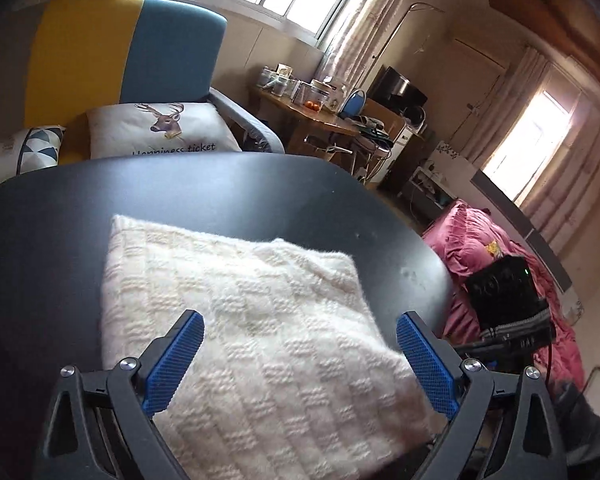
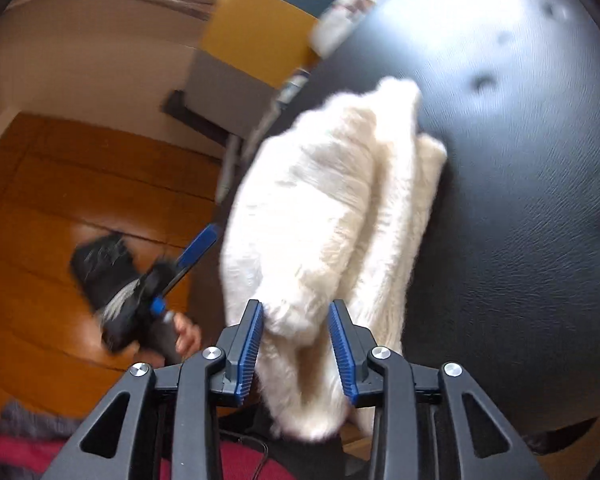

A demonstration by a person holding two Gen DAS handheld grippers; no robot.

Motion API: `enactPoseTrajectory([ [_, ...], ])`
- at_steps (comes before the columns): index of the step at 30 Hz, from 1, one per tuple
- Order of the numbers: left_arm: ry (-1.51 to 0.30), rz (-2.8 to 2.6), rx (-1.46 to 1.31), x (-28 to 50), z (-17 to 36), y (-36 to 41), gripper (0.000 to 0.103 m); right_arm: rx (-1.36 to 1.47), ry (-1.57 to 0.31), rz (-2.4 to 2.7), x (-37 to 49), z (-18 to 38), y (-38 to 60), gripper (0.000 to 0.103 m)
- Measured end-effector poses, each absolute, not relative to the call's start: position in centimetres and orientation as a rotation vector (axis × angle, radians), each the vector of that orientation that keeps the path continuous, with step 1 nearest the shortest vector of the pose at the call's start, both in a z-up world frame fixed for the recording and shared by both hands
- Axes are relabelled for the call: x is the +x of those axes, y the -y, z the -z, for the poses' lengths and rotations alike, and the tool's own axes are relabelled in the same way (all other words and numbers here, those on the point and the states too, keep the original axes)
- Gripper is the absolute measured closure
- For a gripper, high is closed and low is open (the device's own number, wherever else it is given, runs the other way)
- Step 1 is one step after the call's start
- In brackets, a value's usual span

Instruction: Fold clothes

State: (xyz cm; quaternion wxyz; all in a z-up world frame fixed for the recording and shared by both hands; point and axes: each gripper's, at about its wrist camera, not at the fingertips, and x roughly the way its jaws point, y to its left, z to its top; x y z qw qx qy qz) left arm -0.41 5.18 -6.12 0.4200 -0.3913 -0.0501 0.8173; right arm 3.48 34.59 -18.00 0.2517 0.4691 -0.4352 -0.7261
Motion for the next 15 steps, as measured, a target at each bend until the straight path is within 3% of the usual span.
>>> enactPoseTrajectory([
  [6,0.028,-2.036,-0.983,2.0,9.2,-4.4,0.005,1.142,1.584,1.73,3.0,21.2,-36.7,0.062],
  [9,0.013,-2.02,-0.972,2.8,10.1,-4.6,0.005,1.151,1.647,1.803,3.8,22.3,-38.4,0.062],
  [12,0.029,-2.011,-0.967,3.1,10.7,-4.7,0.005,1.223,1.428,1.989,3.7,21.7,-37.8,0.067],
  [15,0.012,-2.013,-0.964,3.5,10.9,-5.0,0.004,1.368,0.852,2.322,4.5,18.9,-34.9,0.08],
])
